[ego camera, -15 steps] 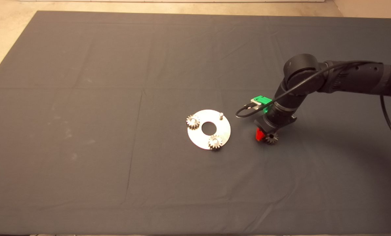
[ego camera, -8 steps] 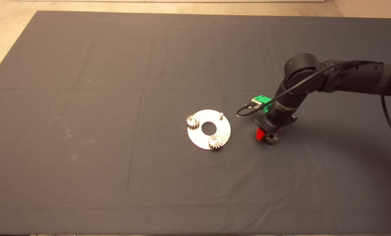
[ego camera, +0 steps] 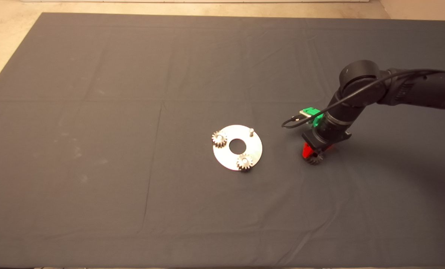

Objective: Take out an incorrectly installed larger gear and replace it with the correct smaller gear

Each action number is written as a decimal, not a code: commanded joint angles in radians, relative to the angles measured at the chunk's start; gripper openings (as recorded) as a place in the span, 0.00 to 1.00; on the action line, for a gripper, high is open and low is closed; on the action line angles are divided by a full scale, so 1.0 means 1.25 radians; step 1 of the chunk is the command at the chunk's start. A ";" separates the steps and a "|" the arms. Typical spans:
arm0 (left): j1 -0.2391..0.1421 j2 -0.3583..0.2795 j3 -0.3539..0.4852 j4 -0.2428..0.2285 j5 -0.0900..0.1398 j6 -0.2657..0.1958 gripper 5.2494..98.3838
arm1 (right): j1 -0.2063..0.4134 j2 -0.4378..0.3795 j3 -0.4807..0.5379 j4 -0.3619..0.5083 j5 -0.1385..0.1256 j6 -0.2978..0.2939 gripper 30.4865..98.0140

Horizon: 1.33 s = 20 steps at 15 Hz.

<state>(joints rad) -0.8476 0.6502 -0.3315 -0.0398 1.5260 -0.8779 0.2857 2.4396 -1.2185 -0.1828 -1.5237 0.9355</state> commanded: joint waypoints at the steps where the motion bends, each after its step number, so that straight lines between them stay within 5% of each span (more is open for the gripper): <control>1: 0.014 -0.002 0.008 0.006 0.106 0.003 0.58 | 0.021 0.006 0.031 0.010 -0.108 0.006 0.39; 20: 0.014 -0.002 0.007 0.006 0.106 0.003 0.58 | 0.022 0.027 0.028 0.013 -0.108 0.008 0.16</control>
<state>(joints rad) -0.8475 0.6501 -0.3315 -0.0398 1.5260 -0.8779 0.2857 2.4655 -1.1940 -0.1828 -1.5340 0.9400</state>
